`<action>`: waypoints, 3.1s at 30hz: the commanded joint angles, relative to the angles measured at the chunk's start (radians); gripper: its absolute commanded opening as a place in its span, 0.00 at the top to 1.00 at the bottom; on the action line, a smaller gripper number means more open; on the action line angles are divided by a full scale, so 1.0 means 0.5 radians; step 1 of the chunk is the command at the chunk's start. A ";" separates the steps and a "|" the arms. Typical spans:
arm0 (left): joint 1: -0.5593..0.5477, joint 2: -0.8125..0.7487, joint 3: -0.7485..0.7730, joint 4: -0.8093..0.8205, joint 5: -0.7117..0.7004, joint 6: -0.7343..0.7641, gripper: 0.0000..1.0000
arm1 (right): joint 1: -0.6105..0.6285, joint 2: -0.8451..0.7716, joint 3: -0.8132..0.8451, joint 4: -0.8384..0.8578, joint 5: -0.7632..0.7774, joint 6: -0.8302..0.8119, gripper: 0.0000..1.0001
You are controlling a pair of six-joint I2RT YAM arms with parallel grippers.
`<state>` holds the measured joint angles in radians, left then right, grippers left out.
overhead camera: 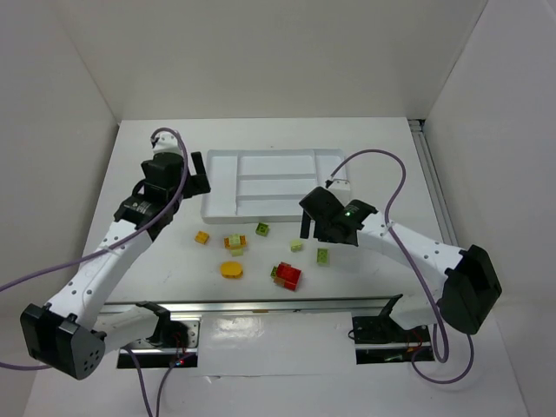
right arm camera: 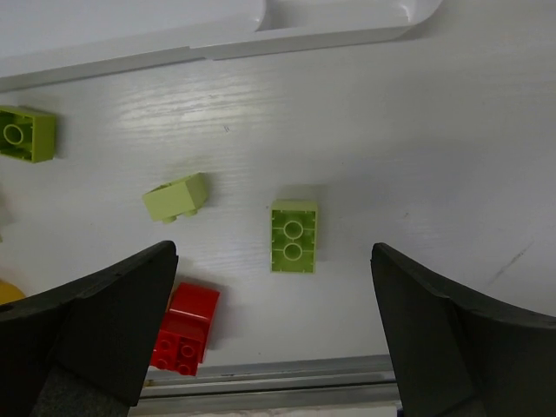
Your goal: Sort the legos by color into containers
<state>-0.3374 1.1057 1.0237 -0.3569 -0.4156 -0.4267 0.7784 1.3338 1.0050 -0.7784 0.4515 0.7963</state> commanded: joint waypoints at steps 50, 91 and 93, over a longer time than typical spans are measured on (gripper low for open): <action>-0.019 0.679 0.545 -0.385 0.307 -0.049 0.00 | -0.243 0.112 -0.041 0.425 -0.155 -0.304 0.71; -0.101 0.568 0.471 -0.320 0.487 -0.036 0.01 | -0.029 0.434 0.018 0.707 -0.596 -0.746 0.05; -0.101 0.568 0.471 -0.320 0.488 -0.036 0.01 | -0.011 0.520 0.046 0.707 -0.596 -0.746 0.00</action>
<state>-0.3843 1.3880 1.2243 -0.5236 -0.1852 -0.4263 0.7609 1.5696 0.9943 -0.3950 0.1646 0.4210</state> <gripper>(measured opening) 0.990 0.991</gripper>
